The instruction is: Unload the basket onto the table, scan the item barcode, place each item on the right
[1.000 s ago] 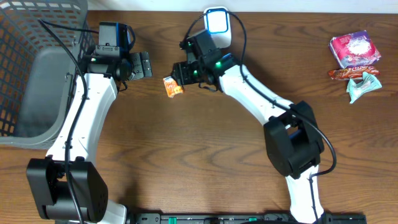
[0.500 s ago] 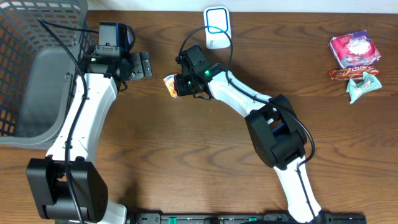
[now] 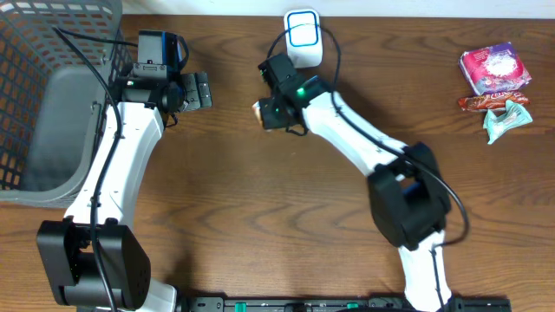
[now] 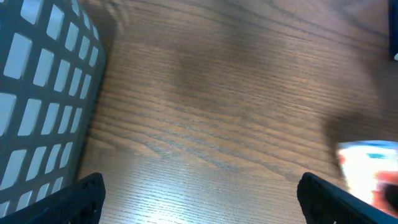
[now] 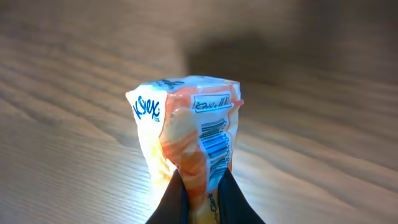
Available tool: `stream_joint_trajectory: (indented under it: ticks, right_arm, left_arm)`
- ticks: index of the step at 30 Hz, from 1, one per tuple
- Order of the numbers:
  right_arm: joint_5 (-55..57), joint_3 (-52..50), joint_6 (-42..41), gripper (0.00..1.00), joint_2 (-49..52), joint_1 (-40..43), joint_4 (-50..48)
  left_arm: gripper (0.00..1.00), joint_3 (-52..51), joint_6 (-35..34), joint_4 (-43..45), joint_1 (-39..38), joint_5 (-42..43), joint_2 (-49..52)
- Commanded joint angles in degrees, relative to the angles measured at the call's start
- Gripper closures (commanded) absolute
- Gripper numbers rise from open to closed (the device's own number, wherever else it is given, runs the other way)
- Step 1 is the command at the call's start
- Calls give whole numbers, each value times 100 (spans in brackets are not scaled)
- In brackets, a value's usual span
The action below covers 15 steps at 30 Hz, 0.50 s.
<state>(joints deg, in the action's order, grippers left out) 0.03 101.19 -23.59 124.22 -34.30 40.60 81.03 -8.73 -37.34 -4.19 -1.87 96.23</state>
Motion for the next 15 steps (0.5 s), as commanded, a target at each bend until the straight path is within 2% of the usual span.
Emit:
stream_joint_trajectory:
  ticks: [1,7,15]
  right_arm:
    - [1362,2,50,99,-452,33,337]
    - [2367,0,44,99,-236,-20,1084]
    - [3818,-9,-251,97,153,-28,1425]
  left_arm:
    - [2,-17,52,-13,26,-55,39]
    - [2,-17,52,-13,26,-55,39]
    - [2,-17,52,-13,26,-55,39]
